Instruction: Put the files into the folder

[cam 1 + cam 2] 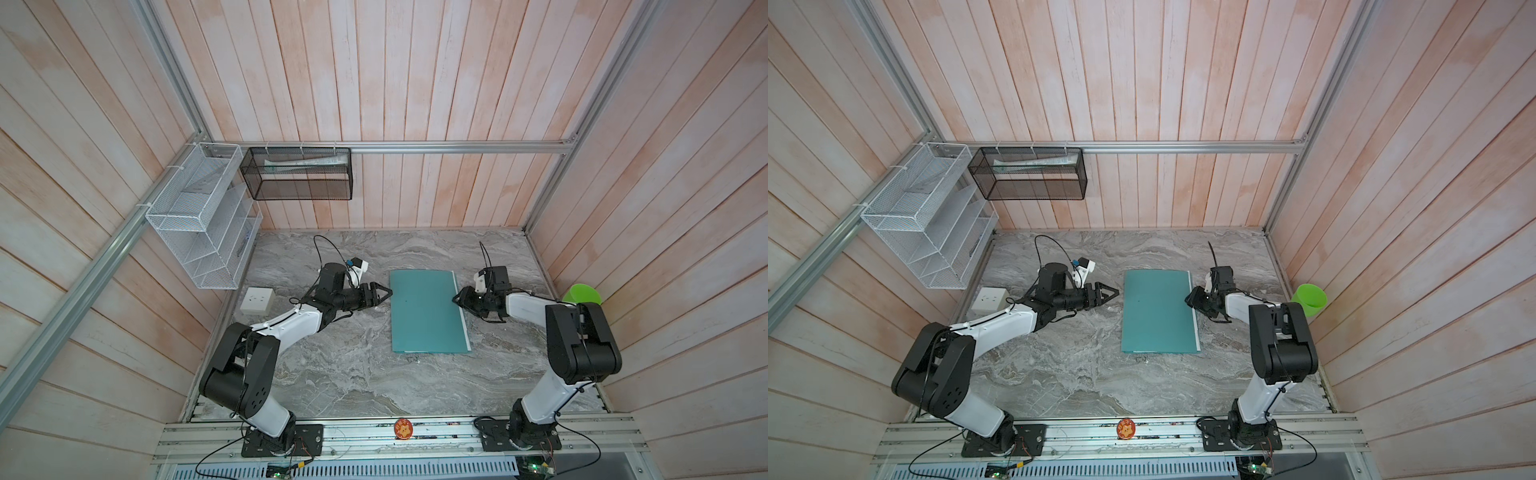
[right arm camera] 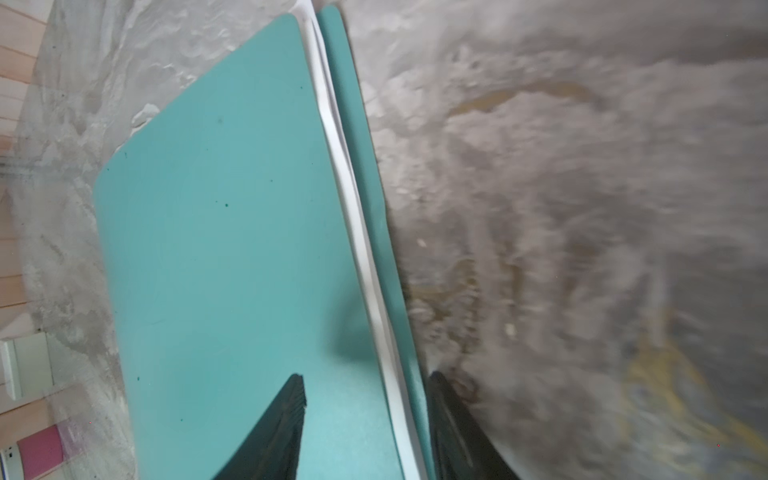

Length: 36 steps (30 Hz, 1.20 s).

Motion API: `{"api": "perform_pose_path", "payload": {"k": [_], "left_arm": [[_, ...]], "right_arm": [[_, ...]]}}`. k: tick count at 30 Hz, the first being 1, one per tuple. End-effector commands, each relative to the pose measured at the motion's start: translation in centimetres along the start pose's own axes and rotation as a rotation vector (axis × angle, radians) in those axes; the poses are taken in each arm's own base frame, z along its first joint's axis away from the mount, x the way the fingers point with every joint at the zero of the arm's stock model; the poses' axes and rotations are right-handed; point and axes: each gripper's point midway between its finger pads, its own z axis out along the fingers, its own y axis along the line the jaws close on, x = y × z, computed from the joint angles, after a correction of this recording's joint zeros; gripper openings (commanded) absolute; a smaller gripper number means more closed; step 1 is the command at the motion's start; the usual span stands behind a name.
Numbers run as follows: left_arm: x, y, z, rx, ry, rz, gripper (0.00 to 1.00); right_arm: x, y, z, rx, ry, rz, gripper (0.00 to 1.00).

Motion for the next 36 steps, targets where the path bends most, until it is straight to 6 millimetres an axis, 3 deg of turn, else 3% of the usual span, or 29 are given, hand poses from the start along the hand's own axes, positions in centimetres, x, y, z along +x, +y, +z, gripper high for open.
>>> {"api": "perform_pose_path", "payload": {"k": [1, 4, 9, 10, 11, 12, 16, 17, 19, 20, 22, 27, 28, 30, 32, 35, 36], "left_arm": [[0.0, 0.7, -0.5, -0.026, -0.015, 0.020, 0.72], [-0.2, 1.4, -0.9, -0.042, -0.025, 0.015, 0.72], [-1.7, 2.9, -2.8, -0.124, -0.081, 0.030, 0.74], [-2.1, 3.1, -3.3, -0.153, -0.098, 0.043, 0.76], [-2.6, 3.6, -3.9, -0.209, -0.126, 0.066, 0.85], [-3.3, 4.3, -4.8, -0.284, -0.160, 0.092, 0.98], [-7.4, 7.8, -10.8, -0.680, -0.434, 0.196, 1.00], [-8.3, 8.0, -12.6, -0.753, -0.539, 0.258, 1.00], [-9.0, 7.2, -15.1, -0.801, -0.724, 0.428, 1.00], [-8.9, 6.9, -16.3, -0.828, -0.801, 0.510, 1.00], [-8.6, 7.1, -18.0, -0.914, -0.862, 0.642, 1.00], [-8.9, 13.4, -20.1, -1.183, -0.786, 0.674, 1.00], [-8.7, 15.0, -19.8, -1.185, -0.731, 0.612, 1.00], [-7.8, 16.2, -18.3, -1.070, -0.677, 0.629, 1.00], [-7.6, 17.0, -20.7, -1.103, -0.784, 0.555, 1.00], [-5.8, 18.0, -23.0, -0.973, -0.872, 0.479, 1.00], [-5.6, 17.4, -23.6, -0.942, -0.936, 0.483, 1.00]], "right_arm": [[3.2, 1.0, 2.2, -0.022, 0.113, 0.037, 0.50], [3.4, 2.2, 2.1, -0.058, 0.136, 0.049, 0.50], [0.4, 3.9, -1.6, -0.069, 0.033, 0.030, 0.50], [-0.1, 4.0, -2.4, -0.066, 0.012, 0.027, 0.50], [-1.0, 4.3, -3.4, -0.064, -0.019, 0.015, 0.51], [-2.0, 4.6, -4.4, -0.067, -0.055, -0.006, 0.50], [-4.6, 6.7, -7.9, -0.123, -0.201, -0.143, 0.53], [-5.1, 7.1, -8.7, -0.129, -0.240, -0.176, 0.56], [-5.7, 7.2, -9.7, -0.120, -0.304, -0.198, 0.88], [-6.0, 7.4, -10.1, -0.125, -0.331, -0.214, 0.98], [-6.5, 7.0, -10.5, -0.092, -0.362, -0.230, 0.98], [-7.0, 5.5, -10.6, -0.001, -0.472, -0.348, 0.98], [-6.9, 5.3, -10.7, 0.002, -0.510, -0.377, 0.98], [-6.4, 4.9, -11.2, 0.010, -0.601, -0.439, 0.98], [-6.4, 3.6, -11.8, 0.053, -0.688, -0.454, 0.98], [-7.0, 0.7, -12.8, 0.210, -0.784, -0.459, 0.98], [-7.2, -0.1, -12.9, 0.260, -0.794, -0.471, 0.98]]}}
